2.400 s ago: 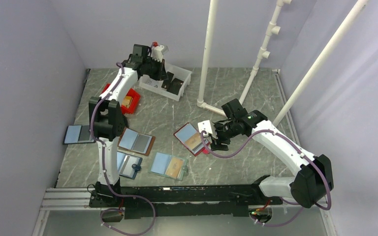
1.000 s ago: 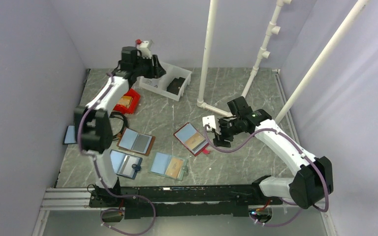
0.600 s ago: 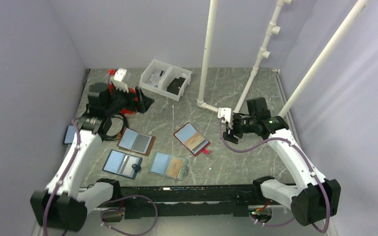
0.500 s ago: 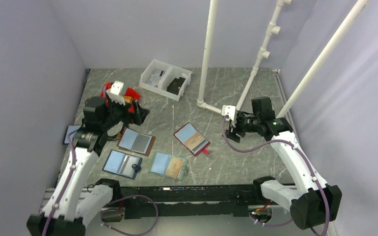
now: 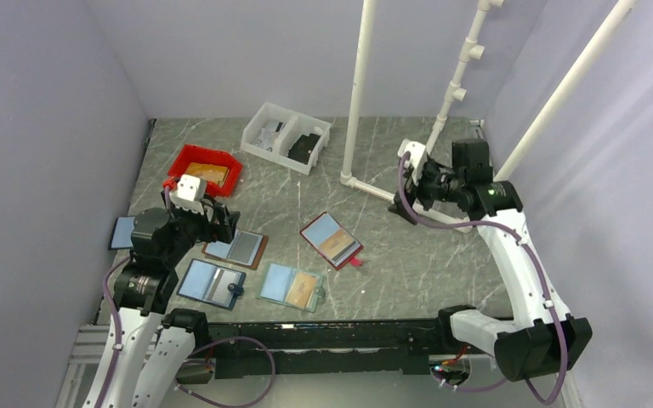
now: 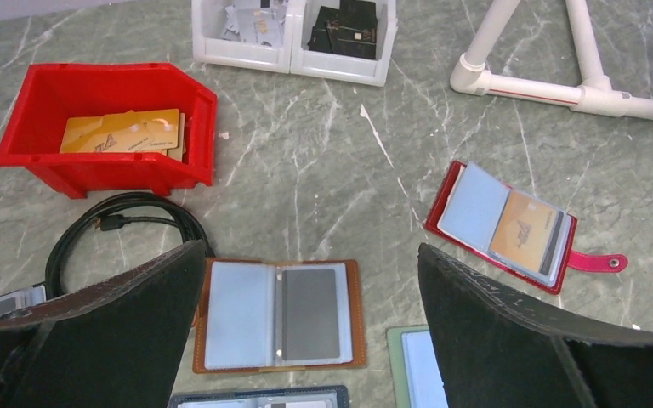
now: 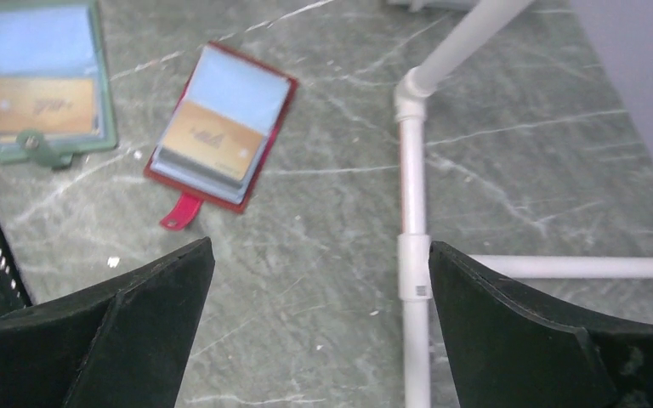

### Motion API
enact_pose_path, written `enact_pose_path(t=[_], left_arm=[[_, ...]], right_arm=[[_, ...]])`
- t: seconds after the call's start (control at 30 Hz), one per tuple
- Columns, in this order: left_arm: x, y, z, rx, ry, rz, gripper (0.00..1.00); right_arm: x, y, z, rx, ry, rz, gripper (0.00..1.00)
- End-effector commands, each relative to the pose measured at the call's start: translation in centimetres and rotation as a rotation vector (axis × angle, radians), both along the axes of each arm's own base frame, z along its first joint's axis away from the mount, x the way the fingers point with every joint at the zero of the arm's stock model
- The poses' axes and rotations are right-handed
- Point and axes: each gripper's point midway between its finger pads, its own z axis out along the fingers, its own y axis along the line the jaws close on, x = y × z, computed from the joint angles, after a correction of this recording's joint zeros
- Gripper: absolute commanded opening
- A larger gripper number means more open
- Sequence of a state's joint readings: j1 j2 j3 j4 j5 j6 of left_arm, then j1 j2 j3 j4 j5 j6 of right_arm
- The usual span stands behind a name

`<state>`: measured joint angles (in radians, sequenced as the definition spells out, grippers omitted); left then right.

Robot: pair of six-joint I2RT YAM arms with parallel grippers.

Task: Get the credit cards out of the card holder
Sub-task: Reset both arms

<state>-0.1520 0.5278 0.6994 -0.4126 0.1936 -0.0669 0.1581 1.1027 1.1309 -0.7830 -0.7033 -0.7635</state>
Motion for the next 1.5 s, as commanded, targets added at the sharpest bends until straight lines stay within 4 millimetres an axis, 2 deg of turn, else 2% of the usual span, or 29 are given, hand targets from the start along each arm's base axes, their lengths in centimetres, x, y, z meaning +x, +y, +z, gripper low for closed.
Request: enact_pose_path(t=[0.0,0.17,0.3,0.4,0.5,0.57,0.73,0.97,1.17,1.27,1.47], left_arm=[[0.2,0.6,0.5,0.024,-0.013,0.024,0.99],[0.2,0.1,0.4,0.012,-0.006,0.001,0.99],[0.3,-0.1,0.3,-0.002,0.019,-0.005,1.00],[0.4,-0.4,0.1,-0.012,0.047,-0.016,0.99],[0.3,-0.7,0.0,-0.019,0.062,-0.029,0.99],[0.4,-0.7,-0.1,-0.018,0.069,-0.028,0.99],[0.7,0.3,-0.5,0.000,0.095,0.026,0.99],[1.3,2.2,-0.5,-0.044,0.118,0.096,0.99],[1.1,1.8,-0.2,-0.068,0.105,0.067,0.99],[1.1,1.6,-0.2,-0.072,0.108,0.057,0.99],[1.0,1.2,-0.1,-0.086,0.104,0.034,0.99]], right_arm=[[1.6,-1.1,3.2,0.042,0.060,-0.164,1.00],[2.3,-1.0,5.2,0.128,0.082,-0.238,1.00],[3.3,-1.7,7.1,0.226,0.064,-0.334,1.00],[4.1,-2.1,8.0,0.302,0.116,-0.415,1.00],[3.9,-1.8,8.9,0.348,0.149,-0.362,1.00],[3.8,-2.4,9.4,0.374,0.133,-0.340,1.00],[2.7,-2.8,9.2,0.420,0.160,-0.232,1.00],[4.3,-3.6,8.3,0.533,0.205,-0.354,1.00],[5.6,-4.3,8.1,0.610,0.259,-0.459,1.00],[6.1,-5.5,8.3,0.613,0.232,-0.540,1.00],[5.6,-6.5,8.2,0.577,0.173,-0.587,1.00]])
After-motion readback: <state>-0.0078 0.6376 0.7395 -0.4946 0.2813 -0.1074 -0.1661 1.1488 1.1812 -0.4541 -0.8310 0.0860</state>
